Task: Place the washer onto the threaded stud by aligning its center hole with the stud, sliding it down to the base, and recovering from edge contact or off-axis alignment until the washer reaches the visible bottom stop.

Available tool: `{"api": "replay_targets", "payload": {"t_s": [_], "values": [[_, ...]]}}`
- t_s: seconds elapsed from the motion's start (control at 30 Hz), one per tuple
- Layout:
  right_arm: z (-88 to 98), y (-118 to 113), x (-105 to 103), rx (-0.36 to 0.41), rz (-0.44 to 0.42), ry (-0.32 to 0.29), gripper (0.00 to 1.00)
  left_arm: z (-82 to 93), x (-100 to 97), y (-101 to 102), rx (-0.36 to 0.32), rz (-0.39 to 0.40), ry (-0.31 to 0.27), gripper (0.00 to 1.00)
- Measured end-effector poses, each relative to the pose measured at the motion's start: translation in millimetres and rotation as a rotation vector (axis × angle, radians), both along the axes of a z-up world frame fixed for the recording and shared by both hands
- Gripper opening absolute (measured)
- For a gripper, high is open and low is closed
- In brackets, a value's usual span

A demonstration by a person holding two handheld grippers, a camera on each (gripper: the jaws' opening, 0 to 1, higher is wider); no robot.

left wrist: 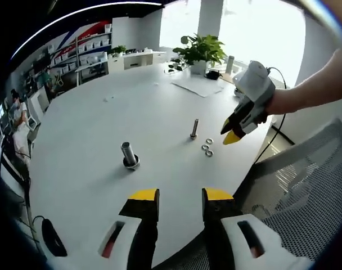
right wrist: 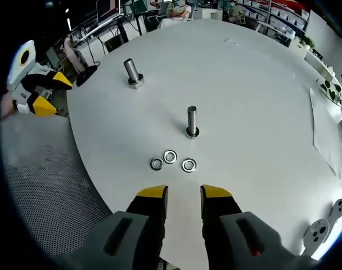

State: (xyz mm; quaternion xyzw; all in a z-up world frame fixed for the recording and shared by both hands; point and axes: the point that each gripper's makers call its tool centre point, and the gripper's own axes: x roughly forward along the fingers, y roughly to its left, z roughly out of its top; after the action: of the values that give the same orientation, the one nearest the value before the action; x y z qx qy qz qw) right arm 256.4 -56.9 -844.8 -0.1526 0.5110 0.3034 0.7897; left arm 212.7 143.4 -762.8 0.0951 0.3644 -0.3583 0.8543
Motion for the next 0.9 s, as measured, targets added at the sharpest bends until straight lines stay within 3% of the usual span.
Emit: {"api": "replay_targets", "payload": {"t_s": [0.37,0.6,0.73,0.9], "values": [[-7.1,-7.1,18.1,-0.051,0.048,0.017,0.25,-2.4,-5.7,-7.6,0.017,-0.053,-0.005,0.28],[-12.8,-7.4,25.5,-0.094,0.120,0.027,0.24,-0.7,-3.8,-5.3,0.011,-0.039,-0.005,0.28],[-16.4,2.7,22.3,-0.112,0.205,0.033,0.24,-0.7,-3.4,-4.7,0.008,-0.032,-0.004,0.28],[-23.5,6.6,19.8,-0.141,0.252,0.049,0.24,-3.2,-5.9,-6.3,0.022,-0.053,-0.003,0.28]]}}
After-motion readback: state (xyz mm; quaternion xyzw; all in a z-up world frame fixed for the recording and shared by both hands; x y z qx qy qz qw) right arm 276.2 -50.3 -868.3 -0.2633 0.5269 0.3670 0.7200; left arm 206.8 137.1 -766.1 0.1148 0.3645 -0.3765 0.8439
